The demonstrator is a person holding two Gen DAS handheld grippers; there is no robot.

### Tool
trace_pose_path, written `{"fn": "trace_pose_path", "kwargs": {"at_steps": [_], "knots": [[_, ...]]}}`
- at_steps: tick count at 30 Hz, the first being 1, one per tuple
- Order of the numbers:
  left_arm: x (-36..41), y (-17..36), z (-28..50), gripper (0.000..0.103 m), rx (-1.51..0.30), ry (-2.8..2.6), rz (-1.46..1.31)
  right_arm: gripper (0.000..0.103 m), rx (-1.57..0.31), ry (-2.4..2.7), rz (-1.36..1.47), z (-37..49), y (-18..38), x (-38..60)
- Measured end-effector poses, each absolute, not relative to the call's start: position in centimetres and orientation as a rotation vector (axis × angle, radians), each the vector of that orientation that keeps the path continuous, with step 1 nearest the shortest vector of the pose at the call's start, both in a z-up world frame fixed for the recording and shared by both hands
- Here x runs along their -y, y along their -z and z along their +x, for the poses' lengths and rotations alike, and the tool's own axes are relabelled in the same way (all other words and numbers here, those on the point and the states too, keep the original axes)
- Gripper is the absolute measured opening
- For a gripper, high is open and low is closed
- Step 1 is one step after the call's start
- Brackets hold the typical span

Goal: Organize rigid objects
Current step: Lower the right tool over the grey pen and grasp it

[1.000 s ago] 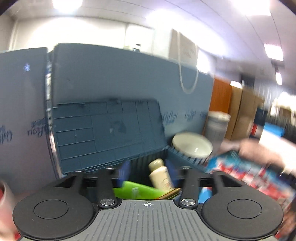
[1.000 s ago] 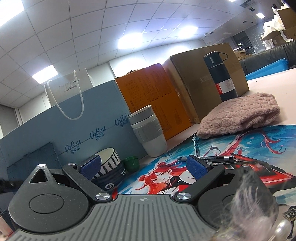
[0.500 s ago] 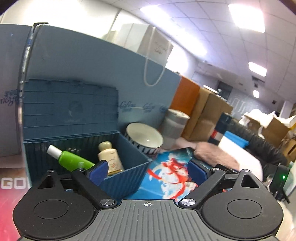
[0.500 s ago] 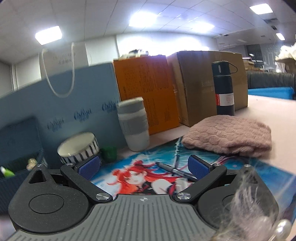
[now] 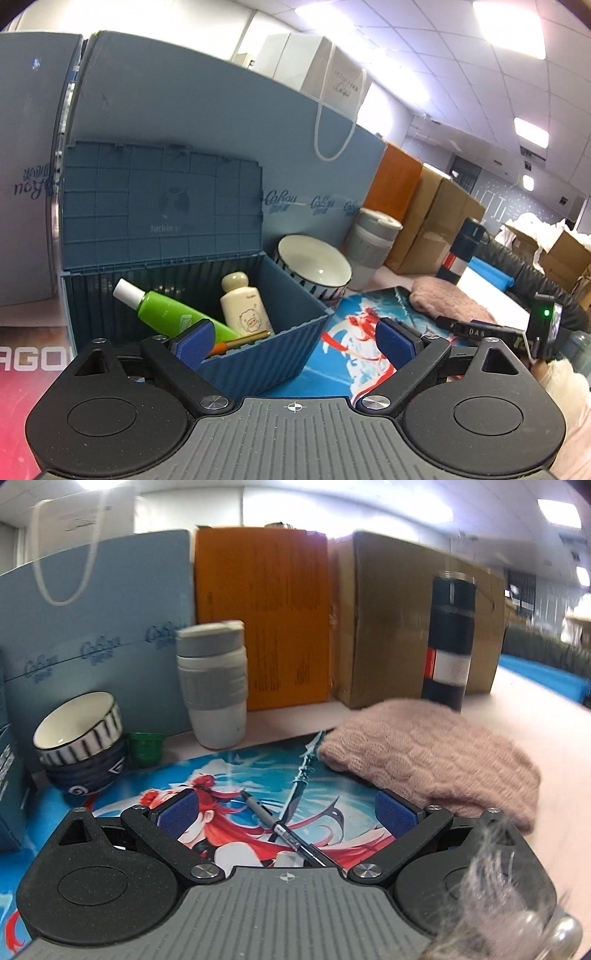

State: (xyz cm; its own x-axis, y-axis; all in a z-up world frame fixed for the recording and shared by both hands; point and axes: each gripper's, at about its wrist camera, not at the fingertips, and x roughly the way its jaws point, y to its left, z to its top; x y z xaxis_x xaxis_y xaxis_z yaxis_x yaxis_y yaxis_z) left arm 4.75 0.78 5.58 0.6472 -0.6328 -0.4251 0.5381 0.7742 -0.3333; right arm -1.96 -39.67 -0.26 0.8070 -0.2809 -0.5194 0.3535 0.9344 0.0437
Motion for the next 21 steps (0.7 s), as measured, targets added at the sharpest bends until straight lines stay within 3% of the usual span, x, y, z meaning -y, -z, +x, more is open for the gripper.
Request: {"fn": "trace_pose_path", "kwargs": {"at_steps": [9, 13, 15, 17, 18, 20, 21], "knots": [[-0.5, -5.3, 5.0, 0.096, -0.561, 0.675, -0.172, 0.098, -0.653, 0.364, 0.133, 1.5, 3.8, 40.7], [-0.6, -5.3, 5.2, 0.096, -0.556, 0.677, -0.166, 0.089, -0.683, 0.376, 0.128, 3.0, 4.5, 40.9], [-0.8, -5.3, 5.3, 0.096, -0.556, 0.669, -0.172, 0.079, -0.684, 0.391, 0.14, 3.2, 4.3, 41.0], [-1.1, -5.4, 5.3, 0.096, -0.554, 0.666, -0.18, 0.055, -0.683, 0.397, 0.137, 3.1, 4.1, 40.9], [-1.2, -5.5, 5.4, 0.096, -0.551, 0.665, -0.185, 0.048, -0.685, 0.395, 0.134, 3.1, 3.9, 40.8], [-1.5, -5.6, 5.4, 0.096, -0.546, 0.667, -0.192, 0.022, -0.692, 0.39, 0.126, 2.9, 3.7, 40.3], [-1.6, -5.7, 5.4, 0.096, -0.543, 0.668, -0.194, 0.018, -0.697, 0.386, 0.122, 2.8, 3.6, 40.0]]}}
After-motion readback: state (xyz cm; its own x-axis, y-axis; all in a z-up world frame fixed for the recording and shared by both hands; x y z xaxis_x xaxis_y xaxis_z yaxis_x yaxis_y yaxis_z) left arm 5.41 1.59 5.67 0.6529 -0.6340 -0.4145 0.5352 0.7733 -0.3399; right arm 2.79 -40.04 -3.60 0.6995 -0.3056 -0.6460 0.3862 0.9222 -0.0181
